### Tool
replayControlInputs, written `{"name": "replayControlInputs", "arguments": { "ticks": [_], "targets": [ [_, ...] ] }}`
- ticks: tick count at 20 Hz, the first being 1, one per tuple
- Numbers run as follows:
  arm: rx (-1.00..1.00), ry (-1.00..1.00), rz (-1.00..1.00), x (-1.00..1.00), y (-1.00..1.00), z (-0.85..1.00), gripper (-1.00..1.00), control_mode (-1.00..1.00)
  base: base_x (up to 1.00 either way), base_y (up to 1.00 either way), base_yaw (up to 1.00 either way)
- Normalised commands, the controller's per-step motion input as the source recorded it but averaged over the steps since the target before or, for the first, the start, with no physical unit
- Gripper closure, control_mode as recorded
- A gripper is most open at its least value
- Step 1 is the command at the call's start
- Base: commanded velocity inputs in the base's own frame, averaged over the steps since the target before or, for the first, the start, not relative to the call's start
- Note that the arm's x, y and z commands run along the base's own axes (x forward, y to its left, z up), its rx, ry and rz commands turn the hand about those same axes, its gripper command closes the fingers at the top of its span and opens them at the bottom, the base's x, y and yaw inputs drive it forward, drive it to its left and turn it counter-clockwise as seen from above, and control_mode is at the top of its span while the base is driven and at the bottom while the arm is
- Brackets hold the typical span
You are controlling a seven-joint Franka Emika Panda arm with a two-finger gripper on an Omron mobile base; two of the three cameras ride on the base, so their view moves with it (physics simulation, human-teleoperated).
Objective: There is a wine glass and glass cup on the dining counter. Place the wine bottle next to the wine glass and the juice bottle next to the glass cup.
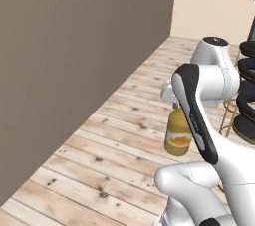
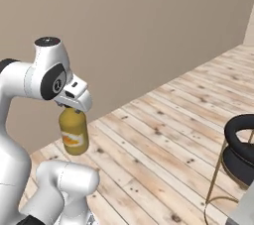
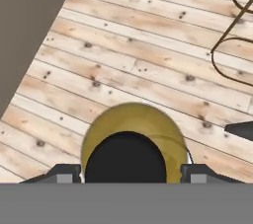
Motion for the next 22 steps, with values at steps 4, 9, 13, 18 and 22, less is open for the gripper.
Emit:
{"name": "replayControlInputs", "arguments": {
  "ticks": [4,9,13,18,22],
  "targets": [
    [0.00,0.00,0.00,0.00,0.00,0.00,1.00,1.00,0.69,0.20,-0.39],
    [0.00,0.00,0.00,0.00,0.00,0.00,1.00,1.00,0.69,0.20,-0.39],
    [0.00,0.00,0.00,0.00,0.00,0.00,1.00,1.00,0.70,0.20,-0.37],
    [0.00,0.00,0.00,0.00,0.00,0.00,1.00,1.00,0.72,0.20,-0.35],
    [0.00,0.00,0.00,0.00,0.00,0.00,1.00,1.00,0.74,0.20,-0.33]
  ]
}}
